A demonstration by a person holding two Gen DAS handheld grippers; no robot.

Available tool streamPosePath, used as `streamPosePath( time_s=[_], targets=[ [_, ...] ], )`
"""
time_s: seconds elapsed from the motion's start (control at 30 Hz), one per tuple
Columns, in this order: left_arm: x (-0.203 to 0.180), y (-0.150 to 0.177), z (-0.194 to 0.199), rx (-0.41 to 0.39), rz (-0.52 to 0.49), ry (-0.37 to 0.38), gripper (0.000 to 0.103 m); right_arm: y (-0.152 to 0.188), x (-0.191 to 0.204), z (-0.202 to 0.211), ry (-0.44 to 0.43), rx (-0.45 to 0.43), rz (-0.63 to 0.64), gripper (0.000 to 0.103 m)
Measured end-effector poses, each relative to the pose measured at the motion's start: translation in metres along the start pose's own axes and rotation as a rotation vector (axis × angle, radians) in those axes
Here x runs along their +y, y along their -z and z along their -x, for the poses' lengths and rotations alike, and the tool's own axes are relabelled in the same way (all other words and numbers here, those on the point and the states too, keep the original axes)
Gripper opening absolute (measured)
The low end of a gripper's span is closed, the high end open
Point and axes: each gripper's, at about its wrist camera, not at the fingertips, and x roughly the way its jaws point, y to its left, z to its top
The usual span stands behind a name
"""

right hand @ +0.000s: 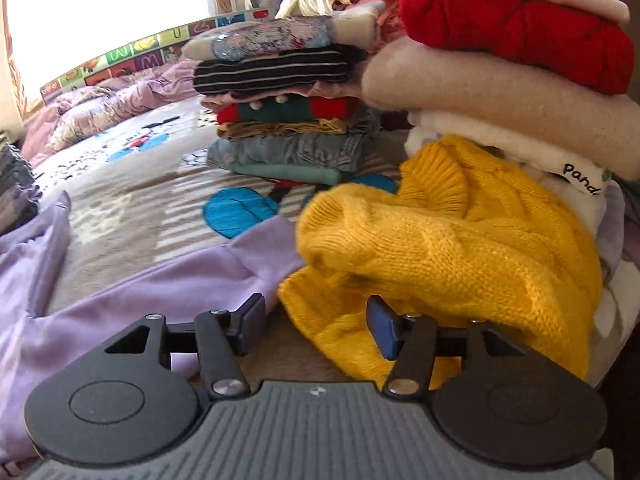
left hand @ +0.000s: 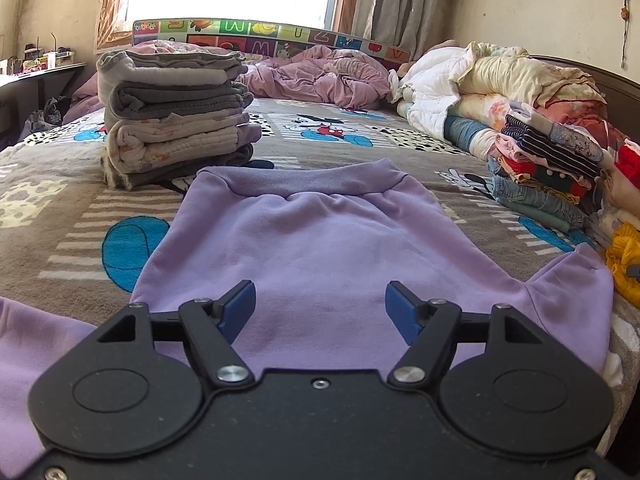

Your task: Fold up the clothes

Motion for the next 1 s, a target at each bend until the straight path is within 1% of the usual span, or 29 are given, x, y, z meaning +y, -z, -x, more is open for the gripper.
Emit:
streamPosePath(
  time_s=[0.07, 0.17, 0.3, 0.37, 0.43, 0.53, 0.6, 0.63, 0.7, 0.73, 0.77, 0.83, 0.93, 1.0],
  targets=[
    [0.0, 0.0, 0.0, -0.001, 0.006, -0.003, 0.072, 0.002, 0.015, 0.009, -0.051, -0.031, -0.011, 0.057],
    [0.002, -0.001, -0.003, 0.003, 0.02, -0.008, 0.072, 0.004, 0.04, 0.013, -0.144, -0.053, -0.016, 0.057],
    [0.008, -0.006, -0.009, 0.011, 0.045, -0.022, 0.072, 0.0, 0.087, -0.006, -0.277, -0.005, 0.023, 0.057],
    [0.017, -0.014, -0.01, 0.0, 0.065, -0.028, 0.072, -0.004, 0.112, -0.016, -0.336, 0.011, 0.045, 0.057],
    [0.032, -0.026, -0.011, -0.018, 0.098, -0.019, 0.072, -0.012, 0.141, -0.03, -0.406, 0.028, 0.069, 0.056],
    [0.059, -0.047, -0.014, -0.049, 0.164, -0.022, 0.072, -0.029, 0.182, -0.056, -0.474, 0.062, 0.104, 0.055],
    [0.083, -0.06, -0.019, -0.058, 0.235, -0.025, 0.072, -0.038, 0.208, -0.073, -0.497, 0.084, 0.132, 0.055],
    [0.093, -0.066, -0.025, -0.049, 0.259, -0.022, 0.072, -0.043, 0.222, -0.081, -0.501, 0.088, 0.165, 0.054],
    [0.11, -0.077, -0.042, -0.034, 0.276, 0.004, 0.072, -0.052, 0.247, -0.099, -0.508, 0.101, 0.221, 0.053],
    [0.118, -0.082, -0.05, -0.026, 0.287, 0.016, 0.072, -0.056, 0.256, -0.109, -0.513, 0.116, 0.231, 0.049],
    [0.127, -0.087, -0.06, -0.016, 0.307, 0.023, 0.072, -0.06, 0.263, -0.119, -0.513, 0.127, 0.236, 0.047],
    [0.144, -0.095, -0.081, 0.005, 0.351, 0.038, 0.072, -0.065, 0.273, -0.139, -0.494, 0.137, 0.231, 0.048],
    [0.166, -0.098, -0.113, 0.047, 0.459, 0.094, 0.071, -0.072, 0.276, -0.163, -0.488, 0.166, 0.182, 0.048],
    [0.176, -0.097, -0.135, 0.091, 0.512, 0.14, 0.071, -0.077, 0.276, -0.178, -0.487, 0.186, 0.144, 0.048]
  ],
)
